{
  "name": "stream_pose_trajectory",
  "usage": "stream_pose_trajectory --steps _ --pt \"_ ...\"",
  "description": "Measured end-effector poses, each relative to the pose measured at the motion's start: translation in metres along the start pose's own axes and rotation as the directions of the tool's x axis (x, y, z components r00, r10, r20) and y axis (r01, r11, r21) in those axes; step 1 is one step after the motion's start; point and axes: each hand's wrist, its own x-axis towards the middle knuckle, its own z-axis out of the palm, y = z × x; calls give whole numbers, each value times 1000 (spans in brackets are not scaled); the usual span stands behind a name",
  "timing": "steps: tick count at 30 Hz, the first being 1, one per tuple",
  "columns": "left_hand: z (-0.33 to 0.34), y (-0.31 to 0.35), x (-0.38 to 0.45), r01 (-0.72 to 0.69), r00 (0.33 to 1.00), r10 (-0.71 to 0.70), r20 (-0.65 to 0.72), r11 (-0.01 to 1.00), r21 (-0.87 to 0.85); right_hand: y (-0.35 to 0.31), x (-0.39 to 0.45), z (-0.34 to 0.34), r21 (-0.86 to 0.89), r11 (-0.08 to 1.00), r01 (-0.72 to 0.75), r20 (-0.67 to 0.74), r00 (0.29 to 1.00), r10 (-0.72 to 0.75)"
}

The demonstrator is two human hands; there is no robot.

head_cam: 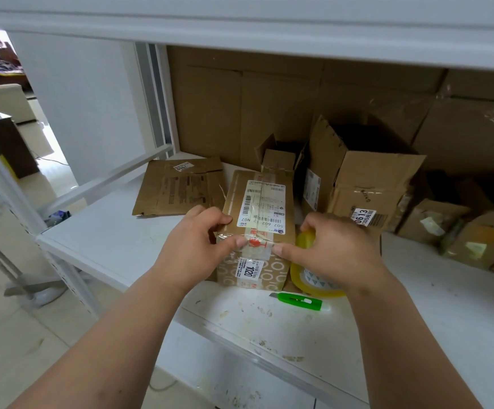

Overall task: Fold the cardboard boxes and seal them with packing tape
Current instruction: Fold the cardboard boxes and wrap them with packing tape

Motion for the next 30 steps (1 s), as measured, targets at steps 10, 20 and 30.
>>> stream_pose_trajectory --steps 10,20,30 --pt "8 -10 -8 -13 998 4 -71 992 -127 3 -1 1 44 999 13 5 1000 -13" --pt "1 -23 15 206 959 -237 -156 960 -192 33 -4 -12 551 827 -114 232 972 -20" --pt "14 9 15 148 989 -146 -24 962 229 -12 -18 15 896 391 -210 239 971 -27"
